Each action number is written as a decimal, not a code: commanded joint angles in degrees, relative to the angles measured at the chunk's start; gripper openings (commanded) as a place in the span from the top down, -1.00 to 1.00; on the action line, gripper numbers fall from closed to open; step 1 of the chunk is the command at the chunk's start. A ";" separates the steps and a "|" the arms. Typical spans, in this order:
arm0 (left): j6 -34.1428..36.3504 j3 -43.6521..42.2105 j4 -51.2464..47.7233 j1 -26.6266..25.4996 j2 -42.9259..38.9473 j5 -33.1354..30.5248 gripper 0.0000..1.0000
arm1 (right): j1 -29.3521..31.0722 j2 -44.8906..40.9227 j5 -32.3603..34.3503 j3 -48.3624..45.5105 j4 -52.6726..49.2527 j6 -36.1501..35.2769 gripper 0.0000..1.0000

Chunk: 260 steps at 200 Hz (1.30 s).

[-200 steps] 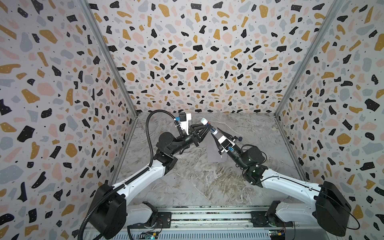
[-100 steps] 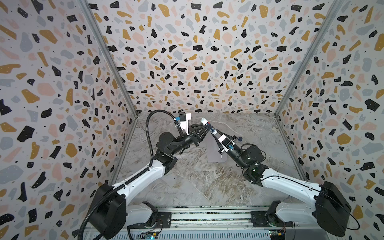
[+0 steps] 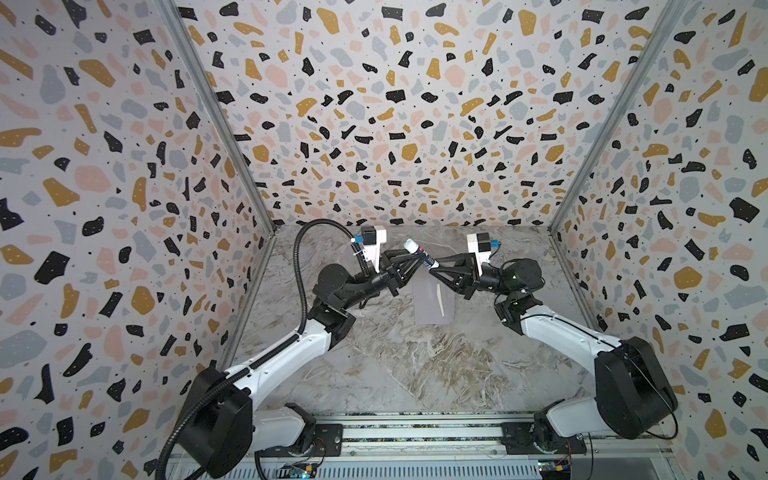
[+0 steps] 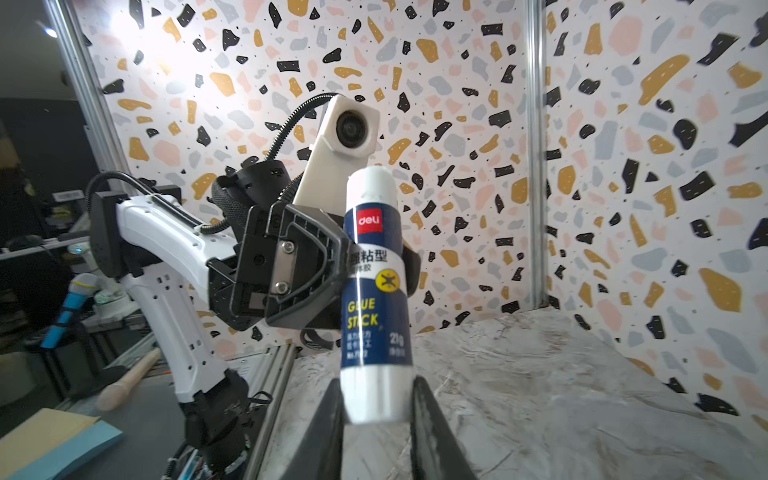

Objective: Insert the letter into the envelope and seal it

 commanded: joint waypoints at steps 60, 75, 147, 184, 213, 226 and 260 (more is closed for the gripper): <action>2.40 1.88 -1.45 -0.42 -1.62 -1.00 1.00 | 2.59 -10.26 20.01 -2.44 -14.87 -19.26 -0.15; 2.13 2.03 -1.74 -0.42 -1.52 -1.21 1.00 | 6.26 -13.79 31.96 -5.25 -17.24 -30.84 -0.33; 1.62 2.29 -1.57 -0.42 -1.43 -1.02 1.00 | 18.62 -16.71 53.60 -9.10 -15.77 -58.92 -0.16; 1.59 2.20 -1.57 -0.42 -1.34 -0.95 1.00 | 19.92 -15.88 56.04 -9.20 -15.15 -61.02 0.06; 1.55 2.20 -1.58 -0.42 -1.43 -0.95 1.00 | 20.16 -15.63 56.38 -9.37 -15.43 -61.45 0.23; 1.49 2.20 -1.57 -0.42 -1.43 -0.95 1.00 | 20.21 -15.61 56.48 -9.51 -15.38 -61.40 0.29; 1.43 2.20 -1.57 -0.42 -1.49 -0.94 1.00 | 20.23 -15.53 56.39 -9.47 -15.85 -61.54 0.33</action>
